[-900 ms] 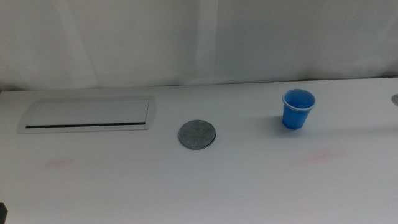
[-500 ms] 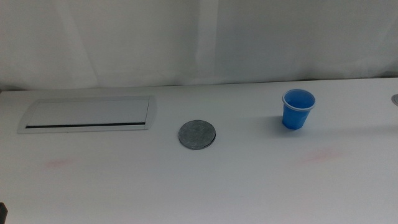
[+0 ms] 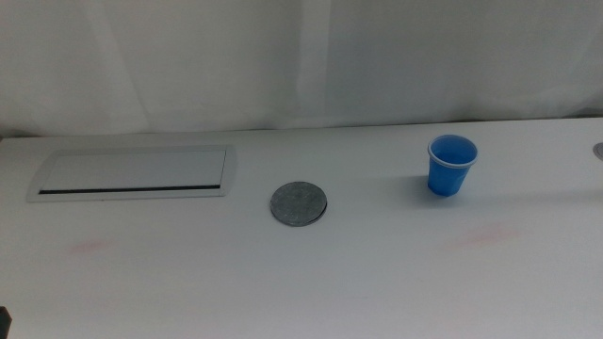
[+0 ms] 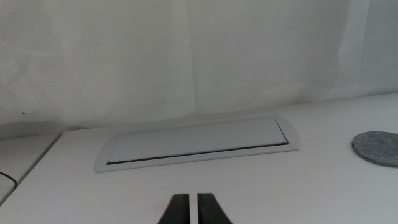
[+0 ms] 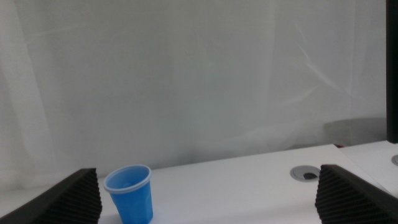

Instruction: Place an empty cup on a cup mat.

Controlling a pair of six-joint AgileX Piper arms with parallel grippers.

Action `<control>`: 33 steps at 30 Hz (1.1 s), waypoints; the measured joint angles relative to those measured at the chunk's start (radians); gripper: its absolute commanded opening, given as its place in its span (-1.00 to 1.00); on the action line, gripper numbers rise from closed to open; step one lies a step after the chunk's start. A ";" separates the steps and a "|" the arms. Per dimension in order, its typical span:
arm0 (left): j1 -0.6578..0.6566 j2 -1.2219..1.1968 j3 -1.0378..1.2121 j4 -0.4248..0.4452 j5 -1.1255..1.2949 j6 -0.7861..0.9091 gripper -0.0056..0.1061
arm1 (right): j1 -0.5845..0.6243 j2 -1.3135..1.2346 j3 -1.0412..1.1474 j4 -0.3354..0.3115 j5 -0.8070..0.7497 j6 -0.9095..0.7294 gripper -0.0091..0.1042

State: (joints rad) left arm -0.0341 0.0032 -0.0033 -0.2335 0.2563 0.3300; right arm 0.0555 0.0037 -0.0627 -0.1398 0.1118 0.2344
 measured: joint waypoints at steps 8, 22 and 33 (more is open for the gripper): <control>0.000 0.000 0.000 0.000 0.000 0.000 -0.95 | 0.000 0.000 -0.009 0.077 -0.044 0.019 0.81; 0.000 0.000 0.000 0.000 0.000 0.000 -0.95 | 0.000 0.293 -0.451 0.104 0.294 -0.045 0.81; 0.000 0.000 0.000 0.000 0.000 0.000 -0.95 | 0.000 0.831 -0.800 0.145 0.468 -0.124 0.81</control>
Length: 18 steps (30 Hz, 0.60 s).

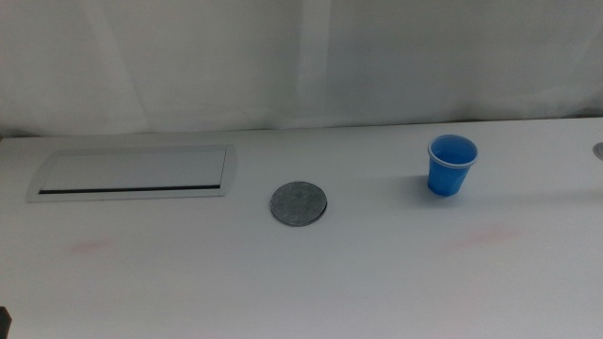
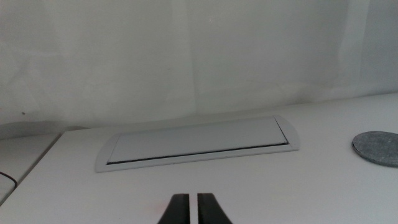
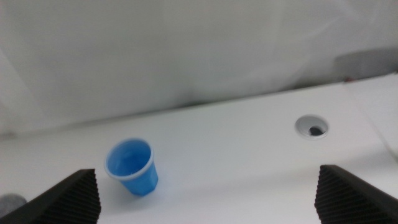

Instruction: Place an empty cup on a cup mat.

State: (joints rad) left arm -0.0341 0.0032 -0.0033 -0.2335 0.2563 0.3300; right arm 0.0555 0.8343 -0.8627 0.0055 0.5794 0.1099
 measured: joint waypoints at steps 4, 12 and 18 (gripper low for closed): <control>0.000 0.000 0.000 0.000 0.000 0.000 -0.95 | 0.000 0.204 -0.123 0.069 0.015 -0.095 0.81; 0.000 0.000 0.000 0.000 0.000 0.000 -0.95 | 0.000 0.554 -0.367 0.180 0.158 -0.204 0.81; 0.000 0.000 0.000 0.000 0.000 0.000 -0.95 | 0.029 0.740 -0.480 0.223 0.237 -0.235 0.81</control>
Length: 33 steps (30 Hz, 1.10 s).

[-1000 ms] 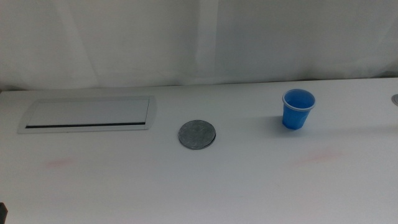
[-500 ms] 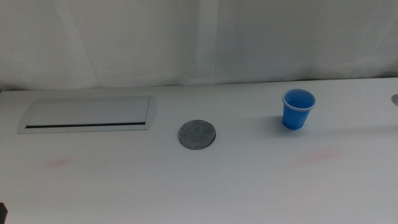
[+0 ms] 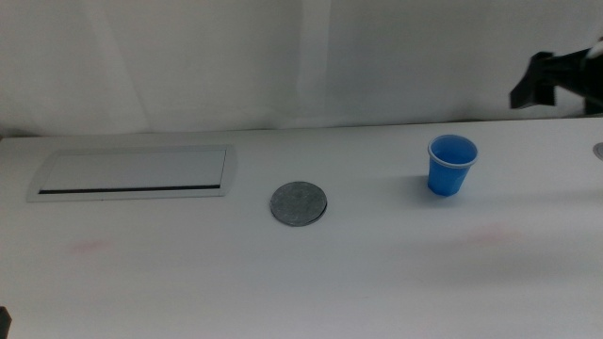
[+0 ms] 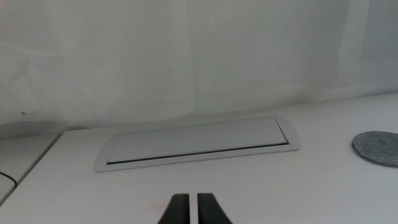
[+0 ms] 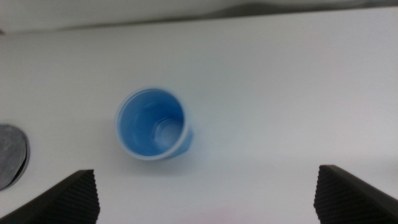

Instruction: Place an empty cup on a cup mat.

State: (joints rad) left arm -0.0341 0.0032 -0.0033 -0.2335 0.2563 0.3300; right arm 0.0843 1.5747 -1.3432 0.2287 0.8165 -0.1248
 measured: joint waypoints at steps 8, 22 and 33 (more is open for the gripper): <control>0.000 0.000 0.000 0.000 0.000 0.000 -0.95 | 0.055 0.171 -0.092 0.002 0.008 -0.002 0.79; 0.000 0.000 0.000 0.000 0.000 0.000 -0.95 | 0.060 0.394 -0.221 0.000 0.016 0.021 0.77; 0.000 0.000 0.000 0.000 0.000 0.000 -0.95 | 0.060 0.491 -0.243 0.000 0.022 0.023 0.72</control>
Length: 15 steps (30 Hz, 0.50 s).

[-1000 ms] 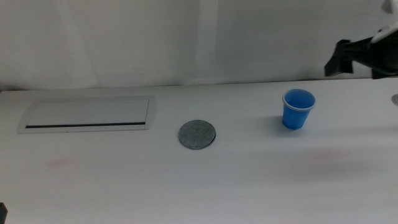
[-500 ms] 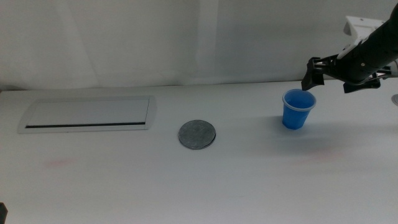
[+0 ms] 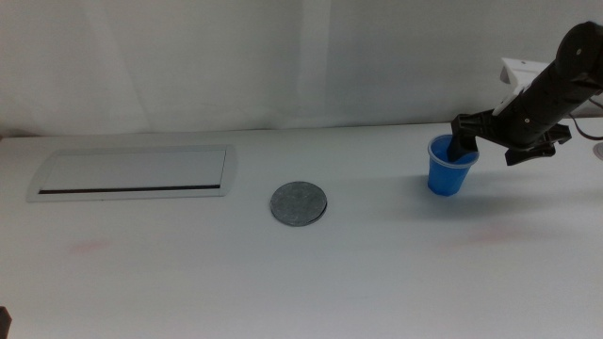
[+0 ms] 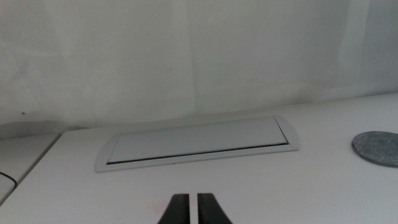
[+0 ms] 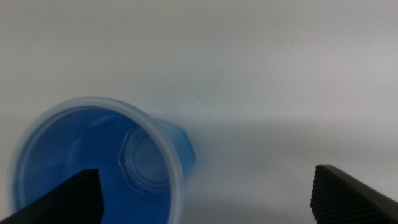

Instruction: Place an empty cup on a cup mat.

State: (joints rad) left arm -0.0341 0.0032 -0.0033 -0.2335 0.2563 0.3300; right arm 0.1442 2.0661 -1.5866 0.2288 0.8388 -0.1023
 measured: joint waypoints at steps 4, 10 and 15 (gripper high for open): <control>0.000 0.000 0.000 0.000 0.000 0.000 -0.95 | 0.000 0.023 0.000 0.000 0.000 0.000 0.70; 0.000 0.000 0.000 0.000 0.000 0.000 -0.95 | 0.002 0.043 -0.002 0.000 0.000 0.000 0.22; 0.000 0.000 0.000 0.000 0.000 0.000 -0.95 | 0.004 0.050 -0.002 0.000 0.000 0.000 -0.64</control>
State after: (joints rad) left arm -0.0341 0.0032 -0.0033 -0.2335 0.2563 0.3300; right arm 0.1485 2.1163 -1.5888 0.2288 0.8388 -0.1023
